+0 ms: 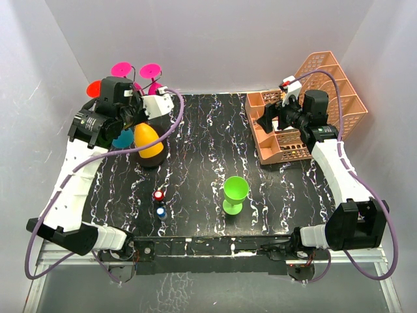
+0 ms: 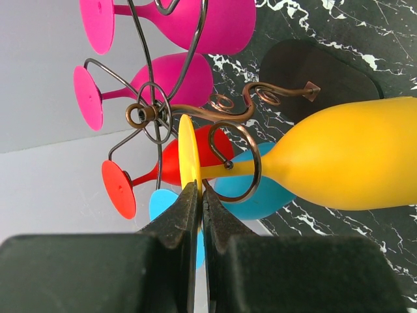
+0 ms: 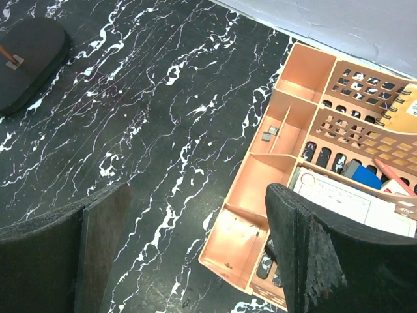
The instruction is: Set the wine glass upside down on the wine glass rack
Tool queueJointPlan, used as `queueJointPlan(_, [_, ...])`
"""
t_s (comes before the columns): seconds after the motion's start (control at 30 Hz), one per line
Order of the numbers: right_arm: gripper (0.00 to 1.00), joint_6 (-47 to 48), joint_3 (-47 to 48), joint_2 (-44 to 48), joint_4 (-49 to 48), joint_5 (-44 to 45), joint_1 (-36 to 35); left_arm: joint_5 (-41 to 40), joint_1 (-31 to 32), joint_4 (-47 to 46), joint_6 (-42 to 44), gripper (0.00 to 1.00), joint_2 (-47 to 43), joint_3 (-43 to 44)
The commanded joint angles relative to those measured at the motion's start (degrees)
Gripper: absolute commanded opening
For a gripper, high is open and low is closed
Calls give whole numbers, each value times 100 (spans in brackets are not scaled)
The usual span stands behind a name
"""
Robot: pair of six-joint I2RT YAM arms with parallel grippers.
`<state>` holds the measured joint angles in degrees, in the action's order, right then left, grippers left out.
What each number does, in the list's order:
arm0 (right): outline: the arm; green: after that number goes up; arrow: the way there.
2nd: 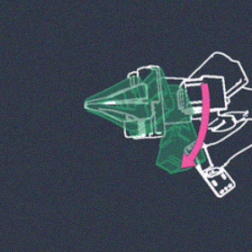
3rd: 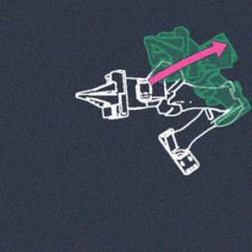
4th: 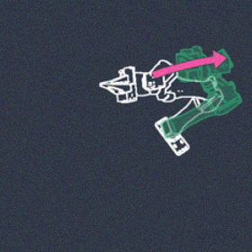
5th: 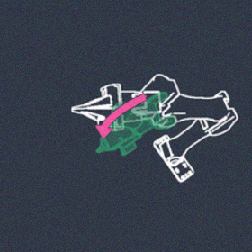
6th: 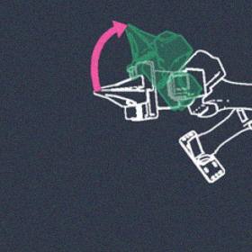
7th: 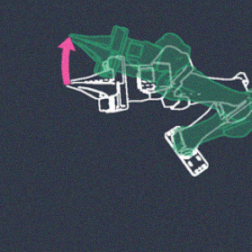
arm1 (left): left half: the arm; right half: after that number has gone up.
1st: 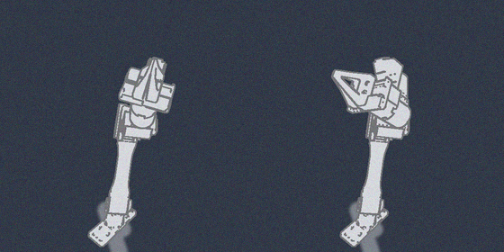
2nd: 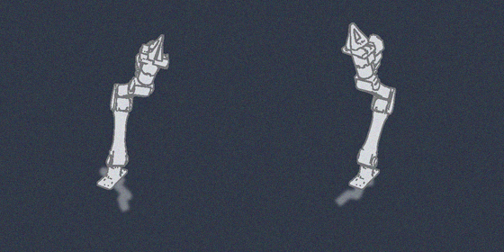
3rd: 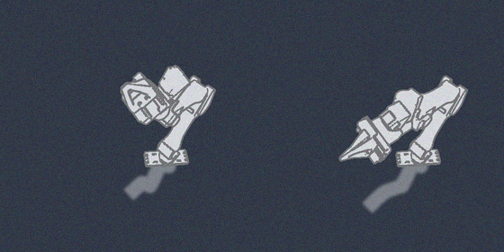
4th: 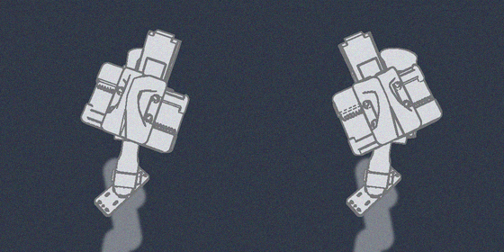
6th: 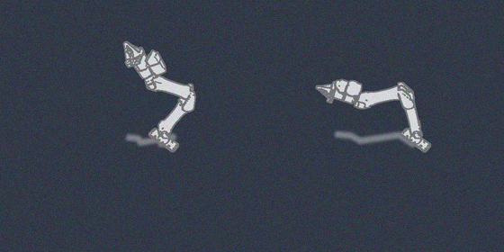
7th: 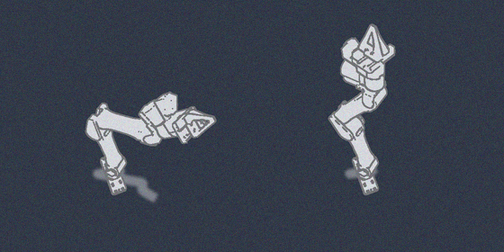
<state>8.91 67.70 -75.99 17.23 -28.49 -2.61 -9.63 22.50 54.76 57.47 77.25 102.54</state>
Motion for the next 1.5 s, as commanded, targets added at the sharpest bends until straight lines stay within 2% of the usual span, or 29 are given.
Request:
queueJointPlan(0.0, [93,6,41,-3,-396,-59,40,120,31,70,40,0,-240,231])
queueJointPlan(0.73, [93,1,19,14,-379,-124,85,508,26,253,83,0,-279,354])
queueJointPlan(1.07, [93,6,6,14,-364,-167,106,828,23,59,66,0,-197,212])
queueJointPlan(1.47, [93,32,-11,14,-352,-183,128,779,27,-318,35,0,-48,7])
